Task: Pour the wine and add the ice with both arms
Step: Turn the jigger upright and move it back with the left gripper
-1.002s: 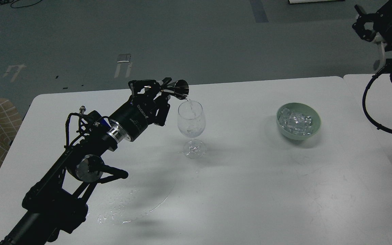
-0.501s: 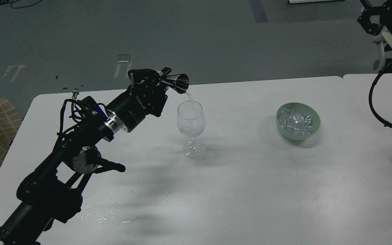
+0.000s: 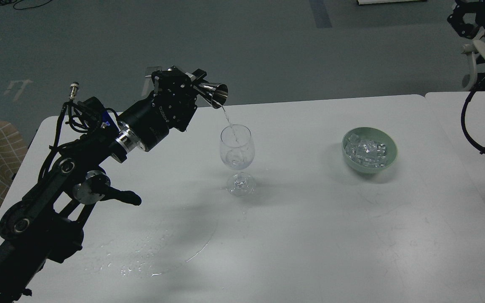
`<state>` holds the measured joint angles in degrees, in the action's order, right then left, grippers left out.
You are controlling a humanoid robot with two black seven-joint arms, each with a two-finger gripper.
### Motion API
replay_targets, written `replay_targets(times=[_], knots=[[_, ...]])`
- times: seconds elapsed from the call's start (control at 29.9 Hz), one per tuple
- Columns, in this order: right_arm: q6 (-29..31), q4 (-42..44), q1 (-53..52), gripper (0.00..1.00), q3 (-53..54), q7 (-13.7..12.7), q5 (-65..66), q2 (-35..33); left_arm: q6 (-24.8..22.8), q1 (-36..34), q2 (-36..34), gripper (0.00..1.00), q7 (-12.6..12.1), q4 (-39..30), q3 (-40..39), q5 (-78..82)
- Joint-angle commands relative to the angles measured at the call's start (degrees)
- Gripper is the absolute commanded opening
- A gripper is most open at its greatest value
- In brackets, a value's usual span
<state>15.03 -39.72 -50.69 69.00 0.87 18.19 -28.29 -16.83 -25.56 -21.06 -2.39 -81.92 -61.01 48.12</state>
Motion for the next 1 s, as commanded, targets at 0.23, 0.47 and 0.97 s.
replay_targets(times=[0.23, 0.47, 0.97], knots=[[0.0, -0.7, -0.2, 0.95, 0.1, -0.2, -0.1, -0.2, -1.2, -1.9, -0.6, 0.03, 0.1, -2.5, 0.0, 2.8], [-0.1, -2.6, -0.1, 0.95, 0.3, -0.3, -0.3, -1.9, -2.8, -3.3, -0.9, 0.03, 0.1, -4.7, 0.1, 10.4], [0.1, -4.0, 1.2, 0.95, 2.2, -0.3, -0.3, -3.0, 0.3, 3.6, -1.1, 0.02, -0.1, -5.0, -6.7, -4.3]])
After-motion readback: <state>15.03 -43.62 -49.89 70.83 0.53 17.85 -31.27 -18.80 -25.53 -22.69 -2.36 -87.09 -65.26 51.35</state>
